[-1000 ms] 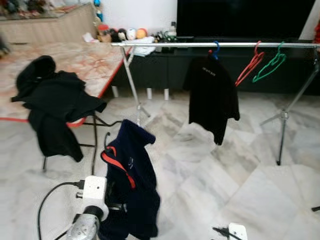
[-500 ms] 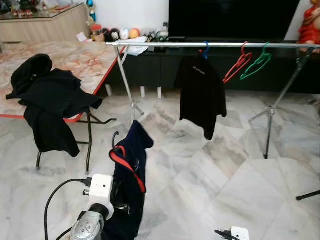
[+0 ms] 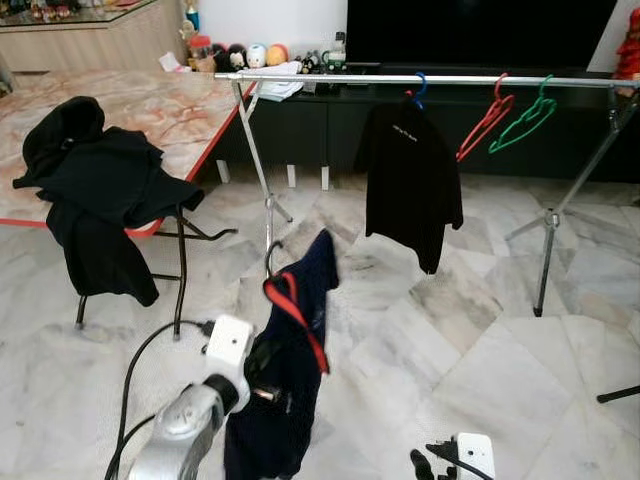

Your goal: Hang hanger

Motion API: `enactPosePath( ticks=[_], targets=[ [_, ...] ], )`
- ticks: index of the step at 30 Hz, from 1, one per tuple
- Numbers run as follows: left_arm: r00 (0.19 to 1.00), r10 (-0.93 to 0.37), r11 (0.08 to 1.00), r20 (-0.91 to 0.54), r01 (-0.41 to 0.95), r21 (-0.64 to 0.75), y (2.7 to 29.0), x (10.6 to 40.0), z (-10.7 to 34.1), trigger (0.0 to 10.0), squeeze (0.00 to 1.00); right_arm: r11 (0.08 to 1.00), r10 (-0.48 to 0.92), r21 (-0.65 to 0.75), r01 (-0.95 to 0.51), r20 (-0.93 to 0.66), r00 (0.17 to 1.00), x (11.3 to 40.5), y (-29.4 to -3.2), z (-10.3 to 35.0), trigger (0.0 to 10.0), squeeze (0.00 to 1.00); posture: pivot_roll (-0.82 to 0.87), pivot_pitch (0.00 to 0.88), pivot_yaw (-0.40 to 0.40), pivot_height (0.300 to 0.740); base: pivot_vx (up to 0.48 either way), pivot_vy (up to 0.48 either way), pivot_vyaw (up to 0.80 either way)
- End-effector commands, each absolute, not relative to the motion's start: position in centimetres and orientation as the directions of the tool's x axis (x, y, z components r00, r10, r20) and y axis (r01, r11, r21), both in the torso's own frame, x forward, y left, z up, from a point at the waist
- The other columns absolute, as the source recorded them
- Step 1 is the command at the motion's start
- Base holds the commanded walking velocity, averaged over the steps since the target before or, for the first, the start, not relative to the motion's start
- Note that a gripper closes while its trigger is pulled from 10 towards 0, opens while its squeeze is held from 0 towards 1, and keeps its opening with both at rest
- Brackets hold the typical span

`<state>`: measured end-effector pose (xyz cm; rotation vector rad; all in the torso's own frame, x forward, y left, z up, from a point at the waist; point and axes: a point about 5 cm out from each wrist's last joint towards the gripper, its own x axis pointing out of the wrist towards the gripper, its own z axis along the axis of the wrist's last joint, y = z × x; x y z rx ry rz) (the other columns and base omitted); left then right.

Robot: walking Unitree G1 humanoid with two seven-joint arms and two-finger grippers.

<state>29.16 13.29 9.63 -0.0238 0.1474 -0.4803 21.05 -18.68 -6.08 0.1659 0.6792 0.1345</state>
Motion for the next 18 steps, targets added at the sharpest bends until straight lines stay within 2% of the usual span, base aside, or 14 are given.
enactPosePath(
  ticks=[1,5,9,14,18],
  targets=[
    [0.845,-0.523,0.852,-0.108,0.522,-0.045,12.8,29.3,11.0,10.0,0.0,0.963,0.253,0.228,-0.142,-0.594,0.764,21.1,-18.0,-6.0,10.0,0.0,0.06,0.078,0.056,0.74,0.0,0.0,0.0],
    [0.788,-0.604,0.796,-0.117,0.604,-0.044,11.8,29.2,11.6,10.0,0.0,0.961,0.276,0.188,-0.204,-0.563,0.779,21.4,-17.8,-5.6,10.0,0.0,0.05,0.081,0.063,0.74,0.0,0.0,0.0],
    [0.714,-0.692,0.721,-0.105,0.688,-0.077,10.5,28.8,12.7,10.0,0.0,0.941,0.315,0.268,-0.208,-0.464,0.828,21.8,-17.5,-4.9,10.0,0.0,0.05,0.083,0.063,0.74,0.0,0.0,0.0],
    [0.63,-0.774,0.634,-0.065,0.769,-0.088,8.7,28.5,14.4,10.0,0.0,0.932,0.317,0.299,-0.204,-0.401,0.86,22.0,-17.5,-4.4,10.0,0.0,0.05,0.083,0.065,0.74,0.0,0.0,0.0],
    [0.569,-0.821,0.572,-0.052,0.815,-0.091,7.5,28.1,15.2,10.0,0.0,0.903,0.329,0.39,-0.18,-0.359,0.873,21.9,-17.3,-4.4,10.0,0.0,0.05,0.084,0.065,0.74,0.0,0.0,0.0]
  ],
)
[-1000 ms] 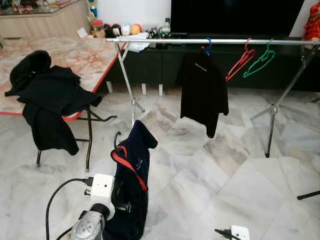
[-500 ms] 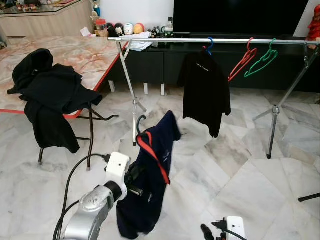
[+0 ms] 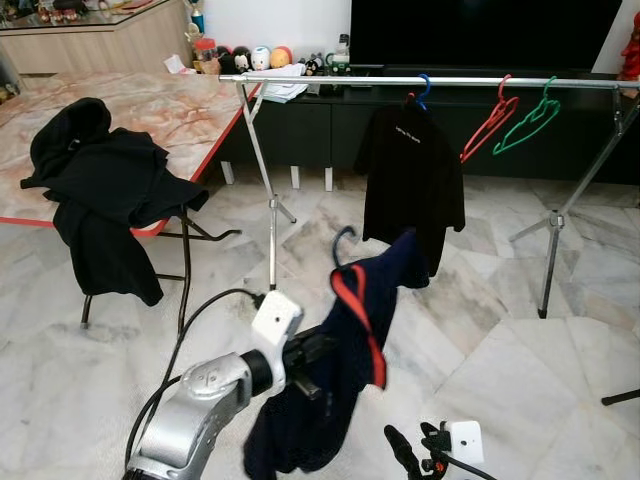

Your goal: Hang hanger

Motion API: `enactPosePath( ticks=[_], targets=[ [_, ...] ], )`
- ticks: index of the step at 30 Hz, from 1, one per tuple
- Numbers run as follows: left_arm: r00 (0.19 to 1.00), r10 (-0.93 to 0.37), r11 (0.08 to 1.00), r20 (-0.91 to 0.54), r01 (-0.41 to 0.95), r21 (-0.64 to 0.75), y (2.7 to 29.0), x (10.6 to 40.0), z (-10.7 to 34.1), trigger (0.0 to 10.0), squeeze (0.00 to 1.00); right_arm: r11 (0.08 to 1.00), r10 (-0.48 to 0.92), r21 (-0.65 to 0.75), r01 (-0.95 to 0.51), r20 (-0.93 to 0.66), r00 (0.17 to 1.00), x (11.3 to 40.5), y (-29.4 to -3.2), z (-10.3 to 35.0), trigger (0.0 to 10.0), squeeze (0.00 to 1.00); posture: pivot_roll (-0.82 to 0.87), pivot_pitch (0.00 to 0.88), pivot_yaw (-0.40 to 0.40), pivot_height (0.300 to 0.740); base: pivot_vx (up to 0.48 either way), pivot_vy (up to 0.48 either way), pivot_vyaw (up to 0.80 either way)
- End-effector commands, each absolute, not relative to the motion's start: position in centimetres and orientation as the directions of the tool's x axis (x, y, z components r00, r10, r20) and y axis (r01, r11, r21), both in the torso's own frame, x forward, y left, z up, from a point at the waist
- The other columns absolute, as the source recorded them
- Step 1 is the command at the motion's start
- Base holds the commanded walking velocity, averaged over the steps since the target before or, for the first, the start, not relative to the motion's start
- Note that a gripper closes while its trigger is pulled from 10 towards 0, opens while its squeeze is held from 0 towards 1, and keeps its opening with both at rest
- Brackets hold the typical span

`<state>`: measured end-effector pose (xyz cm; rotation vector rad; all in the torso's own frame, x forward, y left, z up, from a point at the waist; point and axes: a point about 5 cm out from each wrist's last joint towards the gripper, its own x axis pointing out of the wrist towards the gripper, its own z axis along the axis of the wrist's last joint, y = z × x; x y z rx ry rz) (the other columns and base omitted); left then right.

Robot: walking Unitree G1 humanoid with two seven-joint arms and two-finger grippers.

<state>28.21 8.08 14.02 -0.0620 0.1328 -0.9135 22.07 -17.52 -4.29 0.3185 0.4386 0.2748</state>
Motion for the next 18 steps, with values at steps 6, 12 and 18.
enactPosePath(
  ticks=[6,12,18],
  targets=[
    [0.461,-0.886,0.463,-0.048,0.88,-0.101,5.8,27.1,16.0,10.0,0.0,0.853,0.353,0.487,-0.186,-0.277,0.894,21.9,-17.0,-4.1,10.0,0.0,0.05,0.085,0.071,0.74,0.0,0.0,0.0],
    [0.444,-0.894,0.448,-0.056,0.887,-0.11,5.5,26.7,15.9,10.0,0.0,0.824,0.365,0.371,-0.428,0.229,0.902,30.2,-14.7,5.8,10.0,0.0,0.05,0.084,0.069,0.74,0.0,0.0,0.0],
    [0.434,-0.899,0.439,-0.063,0.891,-0.12,5.4,26.5,15.8,10.0,0.0,0.803,0.316,0.409,-0.433,0.323,0.892,31.1,-15.6,7.6,10.0,0.0,0.04,0.081,0.066,0.74,0.0,0.0,0.0]
  ],
)
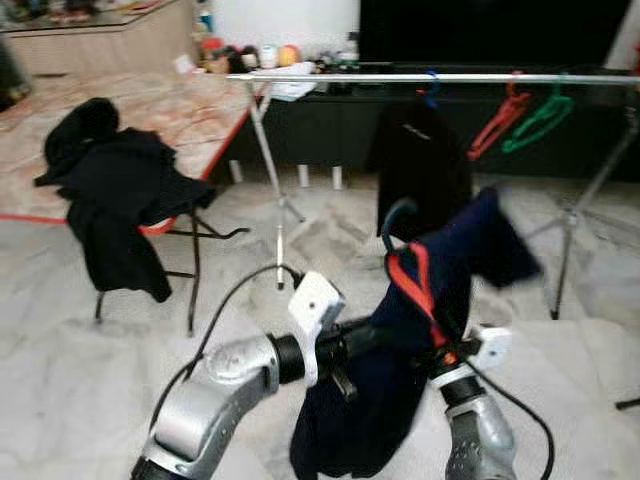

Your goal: Hang hanger

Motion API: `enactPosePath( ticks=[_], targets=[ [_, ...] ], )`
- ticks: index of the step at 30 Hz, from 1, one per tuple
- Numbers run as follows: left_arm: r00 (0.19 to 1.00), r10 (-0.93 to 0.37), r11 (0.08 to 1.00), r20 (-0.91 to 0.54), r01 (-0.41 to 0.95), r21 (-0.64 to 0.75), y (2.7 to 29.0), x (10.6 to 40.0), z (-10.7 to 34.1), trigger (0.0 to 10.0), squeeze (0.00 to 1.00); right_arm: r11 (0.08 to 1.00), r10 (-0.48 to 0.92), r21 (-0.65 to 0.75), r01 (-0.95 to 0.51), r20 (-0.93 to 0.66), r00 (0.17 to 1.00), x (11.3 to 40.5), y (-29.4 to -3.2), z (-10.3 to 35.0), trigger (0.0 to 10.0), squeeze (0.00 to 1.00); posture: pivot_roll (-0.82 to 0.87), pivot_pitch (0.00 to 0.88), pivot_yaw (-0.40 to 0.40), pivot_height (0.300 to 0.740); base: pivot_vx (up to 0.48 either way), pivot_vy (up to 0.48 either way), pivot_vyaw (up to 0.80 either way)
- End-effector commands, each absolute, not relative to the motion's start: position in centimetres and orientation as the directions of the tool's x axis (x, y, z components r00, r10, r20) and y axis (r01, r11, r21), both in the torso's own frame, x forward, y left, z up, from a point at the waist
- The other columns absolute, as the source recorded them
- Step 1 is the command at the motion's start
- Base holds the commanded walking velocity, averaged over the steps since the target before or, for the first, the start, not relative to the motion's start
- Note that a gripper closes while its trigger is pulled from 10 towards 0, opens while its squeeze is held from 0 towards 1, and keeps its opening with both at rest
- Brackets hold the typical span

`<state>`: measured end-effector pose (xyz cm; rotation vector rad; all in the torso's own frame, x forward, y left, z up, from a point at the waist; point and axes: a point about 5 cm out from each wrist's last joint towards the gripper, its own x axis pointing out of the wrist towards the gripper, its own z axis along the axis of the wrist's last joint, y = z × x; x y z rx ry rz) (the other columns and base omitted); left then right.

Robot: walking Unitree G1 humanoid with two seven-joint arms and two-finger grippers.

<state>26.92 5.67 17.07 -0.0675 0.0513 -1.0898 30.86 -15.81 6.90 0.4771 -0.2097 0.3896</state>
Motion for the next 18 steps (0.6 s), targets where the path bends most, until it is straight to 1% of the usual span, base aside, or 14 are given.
enactPosePath(
  ticks=[1,3,7,11,12,14,15,18],
  targets=[
    [0.434,-0.899,0.439,-0.063,0.891,-0.12,5.4,26.5,15.8,10.0,0.0,0.803,0.316,0.409,-0.433,0.323,0.892,31.1,-15.6,7.6,10.0,0.0,0.04,0.081,0.066,0.74,0.0,0.0,0.0],
    [0.431,-0.9,0.436,-0.065,0.891,-0.123,5.4,26.4,15.8,10.0,0.0,0.805,0.322,0.403,-0.435,0.317,0.892,31.2,-15.6,7.6,10.0,0.0,0.04,0.079,0.064,0.74,0.0,0.0,0.0],
    [0.433,-0.899,0.438,-0.069,0.89,-0.122,5.3,26.4,15.8,10.0,0.0,0.839,0.283,0.395,-0.375,0.272,0.92,31.0,-15.8,7.1,10.0,0.0,0.05,0.077,0.06,0.74,0.0,0.0,0.0],
    [0.447,-0.891,0.453,-0.074,0.883,-0.121,5.7,26.4,15.6,10.0,0.0,0.916,0.119,0.367,-0.161,0.133,0.984,30.6,-17.3,5.6,10.0,0.0,0.05,0.074,0.052,0.74,0.0,0.0,0.0],
    [0.454,-0.888,0.46,-0.077,0.88,-0.12,5.8,26.4,15.5,10.0,0.0,0.923,0.092,0.364,-0.122,0.099,0.991,30.3,-17.7,5.1,10.0,0.0,0.05,0.073,0.052,0.74,0.0,0.0,0.0],
    [0.469,-0.88,0.475,-0.08,0.872,-0.119,6.0,26.5,15.4,10.0,0.0,0.935,0.044,0.35,-0.057,0.045,0.998,29.7,-18.4,4.2,10.0,0.0,0.05,0.072,0.051,0.74,0.0,0.0,0.0],
    [0.469,-0.88,0.475,-0.08,0.872,-0.119,6.0,26.5,15.4,10.0,0.0,0.935,0.044,0.35,-0.057,0.045,0.998,29.7,-18.4,4.2,10.0,0.0,0.05,0.072,0.051,0.74,0.0,0.0,0.0],
    [0.49,-0.868,0.496,-0.079,0.86,-0.12,6.2,26.7,15.2,10.0,0.0,0.946,0.005,0.326,0.003,-0.023,1.0,28.9,-19.0,3.1,10.0,0.0,0.04,0.068,0.046,0.74,0.0,0.0,0.0]
  ],
)
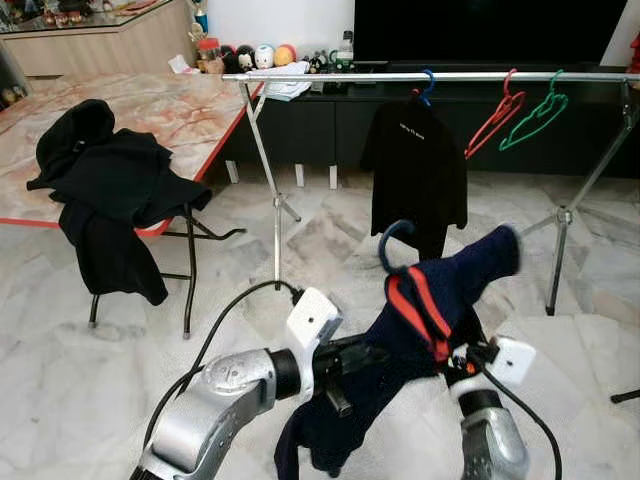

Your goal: Hang hanger

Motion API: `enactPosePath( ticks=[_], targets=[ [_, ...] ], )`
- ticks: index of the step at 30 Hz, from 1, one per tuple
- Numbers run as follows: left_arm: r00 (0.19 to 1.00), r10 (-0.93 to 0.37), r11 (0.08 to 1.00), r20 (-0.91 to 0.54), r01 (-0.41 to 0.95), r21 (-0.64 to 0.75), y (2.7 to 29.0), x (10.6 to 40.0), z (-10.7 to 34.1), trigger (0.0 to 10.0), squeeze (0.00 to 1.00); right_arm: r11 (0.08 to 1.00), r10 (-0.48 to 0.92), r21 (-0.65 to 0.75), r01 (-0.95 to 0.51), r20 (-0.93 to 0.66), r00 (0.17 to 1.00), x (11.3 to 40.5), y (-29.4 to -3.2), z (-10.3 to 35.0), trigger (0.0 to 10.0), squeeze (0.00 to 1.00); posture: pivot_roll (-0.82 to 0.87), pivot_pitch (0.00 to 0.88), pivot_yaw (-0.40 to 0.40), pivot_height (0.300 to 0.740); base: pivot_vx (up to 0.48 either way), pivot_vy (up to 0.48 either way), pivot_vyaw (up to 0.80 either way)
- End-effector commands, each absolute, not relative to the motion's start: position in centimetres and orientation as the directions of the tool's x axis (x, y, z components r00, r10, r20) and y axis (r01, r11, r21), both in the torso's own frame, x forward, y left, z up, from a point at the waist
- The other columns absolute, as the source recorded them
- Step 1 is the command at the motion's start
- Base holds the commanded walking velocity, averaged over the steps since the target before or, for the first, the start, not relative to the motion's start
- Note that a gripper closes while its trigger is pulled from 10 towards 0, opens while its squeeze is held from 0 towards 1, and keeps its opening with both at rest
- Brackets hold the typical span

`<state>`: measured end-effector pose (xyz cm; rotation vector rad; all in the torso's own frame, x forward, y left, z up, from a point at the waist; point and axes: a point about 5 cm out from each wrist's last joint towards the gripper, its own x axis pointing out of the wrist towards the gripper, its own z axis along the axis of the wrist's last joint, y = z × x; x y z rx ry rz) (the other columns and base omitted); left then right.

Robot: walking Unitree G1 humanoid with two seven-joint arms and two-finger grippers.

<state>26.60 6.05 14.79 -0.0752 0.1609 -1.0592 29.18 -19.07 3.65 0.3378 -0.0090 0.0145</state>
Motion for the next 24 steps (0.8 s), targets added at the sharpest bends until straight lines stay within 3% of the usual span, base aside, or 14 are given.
enactPosePath(
  ticks=[1,8,13,23,24],
  targets=[
    [0.49,-0.868,0.496,-0.079,0.86,-0.12,6.2,26.7,15.2,10.0,0.0,0.946,0.005,0.326,0.003,-0.023,1.0,28.9,-19.0,3.1,10.0,0.0,0.04,0.068,0.046,0.74,0.0,0.0,0.0],
    [0.566,-0.822,0.57,-0.066,0.815,-0.105,7.0,27.9,15.3,10.0,0.0,0.965,0.068,0.26,-0.02,-0.176,0.982,26.3,-19.0,0.4,10.0,0.0,0.02,0.054,0.046,0.74,0.0,0.0,0.0],
    [0.569,-0.82,0.573,-0.067,0.813,-0.1,7.0,27.9,15.1,10.0,0.0,0.969,0.021,0.246,0.022,-0.17,0.985,25.9,-19.7,0.4,10.0,0.0,0.02,0.044,0.045,0.74,0.0,0.0,0.0],
    [0.568,-0.821,0.571,-0.061,0.815,-0.101,6.8,27.8,15.0,10.0,0.0,0.961,0.061,0.275,-0.034,-0.092,0.994,25.6,-18.2,1.1,10.0,0.0,0.02,0.026,0.043,0.74,0.0,0.0,0.0],
    [0.566,-0.822,0.569,-0.061,0.816,-0.1,6.8,27.8,14.9,10.0,0.0,0.954,0.11,0.29,-0.078,-0.093,0.99,25.6,-17.7,1.1,10.0,0.51,0.02,0.024,0.042,0.74,0.0,0.0,0.0]
  ],
)
